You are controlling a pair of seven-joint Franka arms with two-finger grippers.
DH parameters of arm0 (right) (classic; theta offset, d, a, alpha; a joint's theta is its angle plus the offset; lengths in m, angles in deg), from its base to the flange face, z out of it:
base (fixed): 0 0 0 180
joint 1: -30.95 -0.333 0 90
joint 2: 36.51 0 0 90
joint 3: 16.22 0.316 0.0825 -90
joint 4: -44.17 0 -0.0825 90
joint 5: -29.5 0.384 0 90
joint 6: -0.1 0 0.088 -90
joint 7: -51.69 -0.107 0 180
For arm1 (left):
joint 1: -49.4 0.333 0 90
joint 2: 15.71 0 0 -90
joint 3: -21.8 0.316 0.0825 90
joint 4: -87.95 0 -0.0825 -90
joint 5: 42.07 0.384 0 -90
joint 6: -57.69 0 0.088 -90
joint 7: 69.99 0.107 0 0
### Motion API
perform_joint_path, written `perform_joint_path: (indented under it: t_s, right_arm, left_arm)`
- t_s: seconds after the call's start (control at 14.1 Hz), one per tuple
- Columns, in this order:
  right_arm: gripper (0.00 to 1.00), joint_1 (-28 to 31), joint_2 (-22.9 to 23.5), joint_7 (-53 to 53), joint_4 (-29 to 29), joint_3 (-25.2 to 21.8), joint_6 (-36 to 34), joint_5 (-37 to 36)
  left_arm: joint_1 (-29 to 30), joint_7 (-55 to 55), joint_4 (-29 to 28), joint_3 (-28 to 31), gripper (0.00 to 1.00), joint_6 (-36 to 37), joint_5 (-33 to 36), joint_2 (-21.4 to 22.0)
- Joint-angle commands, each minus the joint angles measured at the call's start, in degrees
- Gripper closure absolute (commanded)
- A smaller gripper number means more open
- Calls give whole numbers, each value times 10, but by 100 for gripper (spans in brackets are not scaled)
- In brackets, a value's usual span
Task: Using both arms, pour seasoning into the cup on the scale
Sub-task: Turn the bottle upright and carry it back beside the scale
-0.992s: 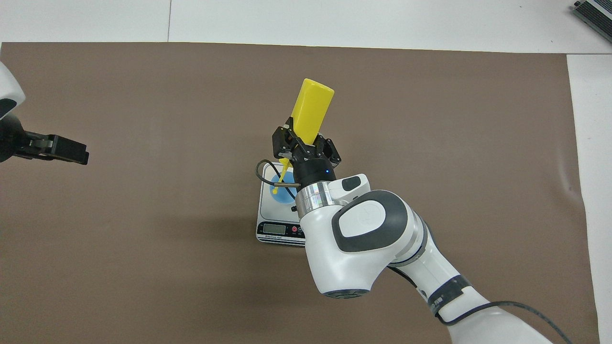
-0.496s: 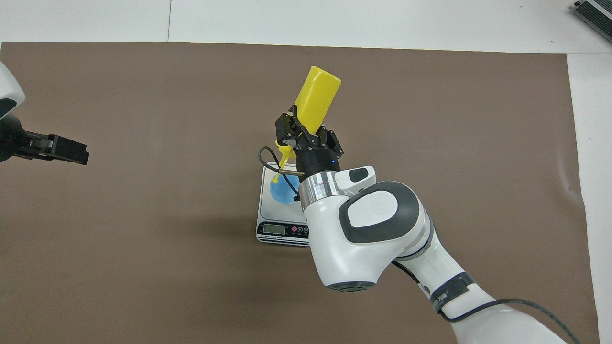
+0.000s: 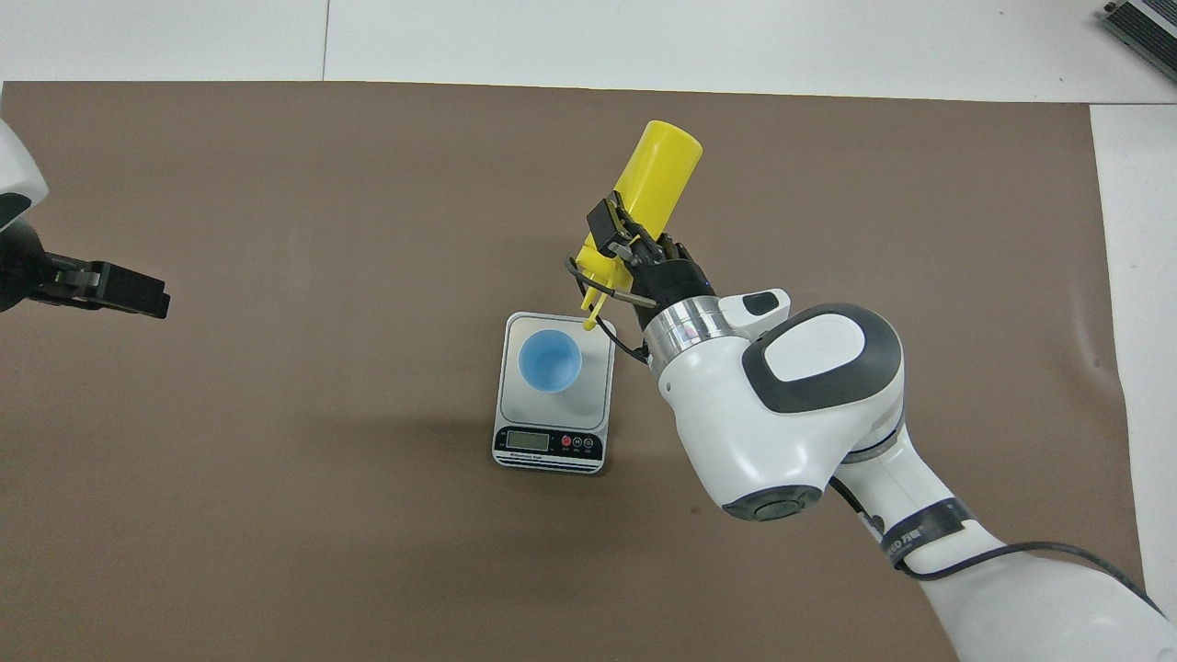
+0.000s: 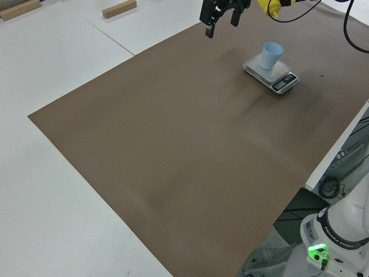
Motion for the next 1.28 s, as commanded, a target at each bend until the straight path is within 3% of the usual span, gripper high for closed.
perform_joint_path:
  t_s: [0.0,0.35,0.57,1.21]
  right_arm:
    - [100,35,-2,-19,6,4,57,7]
    - [100,63,-3,-25,7,4,96,8]
    - [100,61,-4,-93,10,5,97,20]
    - [100,51,-12,-233,7,10,97,235]
  left_arm:
    - [8,12,-8,-4,0,0,8,6]
    - [9,5,-8,-4,0,1,8,6]
    - [12,0,-8,-4,0,-1,7,6]
    - [13,-23,-7,-2,0,-2,7,10]
